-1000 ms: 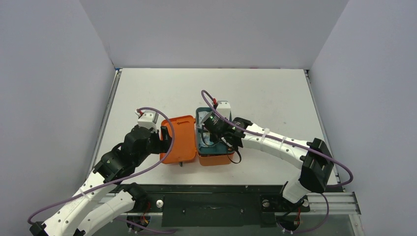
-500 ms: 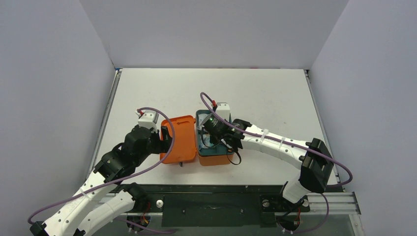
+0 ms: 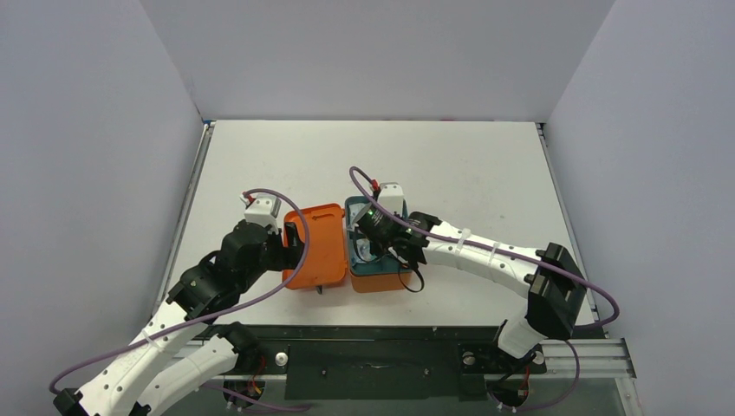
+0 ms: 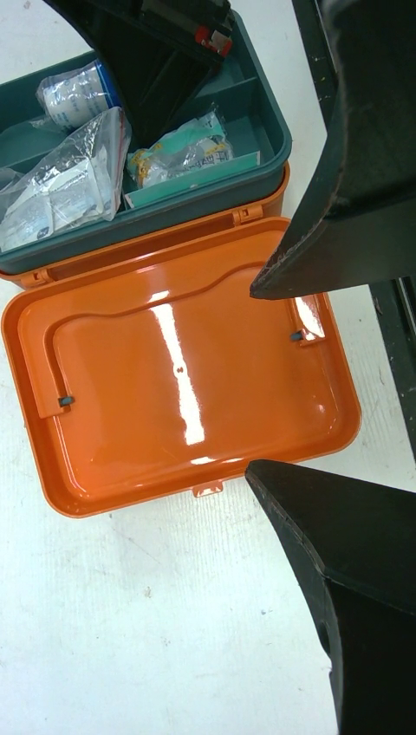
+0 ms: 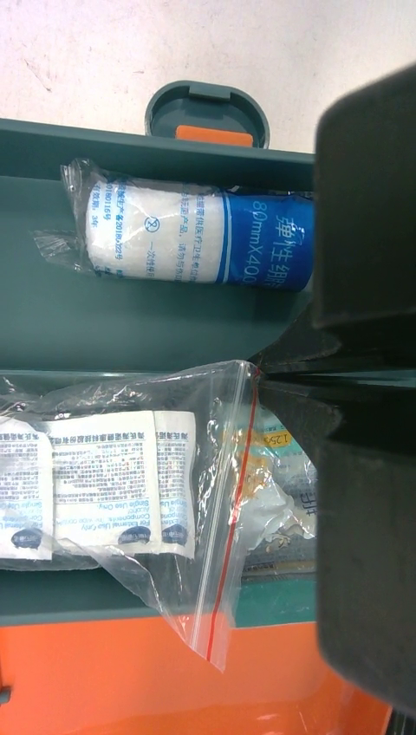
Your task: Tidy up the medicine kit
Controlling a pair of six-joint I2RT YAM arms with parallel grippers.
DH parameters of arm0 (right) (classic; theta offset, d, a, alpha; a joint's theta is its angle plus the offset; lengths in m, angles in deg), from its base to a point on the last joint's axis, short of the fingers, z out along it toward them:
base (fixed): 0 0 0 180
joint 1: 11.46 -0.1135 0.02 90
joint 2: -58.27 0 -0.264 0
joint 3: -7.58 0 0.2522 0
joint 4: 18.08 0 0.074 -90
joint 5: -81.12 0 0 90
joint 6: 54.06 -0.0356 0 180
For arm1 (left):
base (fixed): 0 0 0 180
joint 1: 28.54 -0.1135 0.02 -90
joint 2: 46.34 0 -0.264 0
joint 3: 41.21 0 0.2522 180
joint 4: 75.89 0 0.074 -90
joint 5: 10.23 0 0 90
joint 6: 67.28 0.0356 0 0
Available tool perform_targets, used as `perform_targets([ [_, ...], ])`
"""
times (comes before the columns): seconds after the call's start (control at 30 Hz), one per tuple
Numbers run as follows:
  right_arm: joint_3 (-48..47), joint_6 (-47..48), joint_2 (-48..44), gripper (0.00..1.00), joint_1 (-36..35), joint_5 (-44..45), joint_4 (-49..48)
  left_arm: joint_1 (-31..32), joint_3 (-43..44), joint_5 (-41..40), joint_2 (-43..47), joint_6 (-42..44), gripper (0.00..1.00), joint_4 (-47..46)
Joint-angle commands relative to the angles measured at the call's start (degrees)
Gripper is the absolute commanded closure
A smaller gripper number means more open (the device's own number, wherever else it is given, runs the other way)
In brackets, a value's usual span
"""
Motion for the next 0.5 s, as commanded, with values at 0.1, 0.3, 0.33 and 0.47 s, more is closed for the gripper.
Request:
perform_targets([
  [0.1, 1.74, -0.22, 2.52, 1.00, -0.56, 2.42, -1.15, 0.04, 0.51, -0.20, -0.57, 0.47, 0.34, -1.85],
  [0.3, 2.20, 0.14, 3.29, 1.00, -0.55, 2.40, -1.47, 0.05, 1.14, 0.19, -1.55, -0.06, 0.34, -0.90],
  [0.33, 2.22, 0.29, 3.39, 1.00, -0.57, 2.33, -1.42, -0.02, 1.23, 0.35, -1.84, -0.29, 0.34, -0.74],
  [0.47, 1.64, 0.85, 3.07, 0.98, -0.52, 1.55, -1.33, -0.02, 2.00, 2.36, -3.23, -1.70, 0.34, 0.97],
])
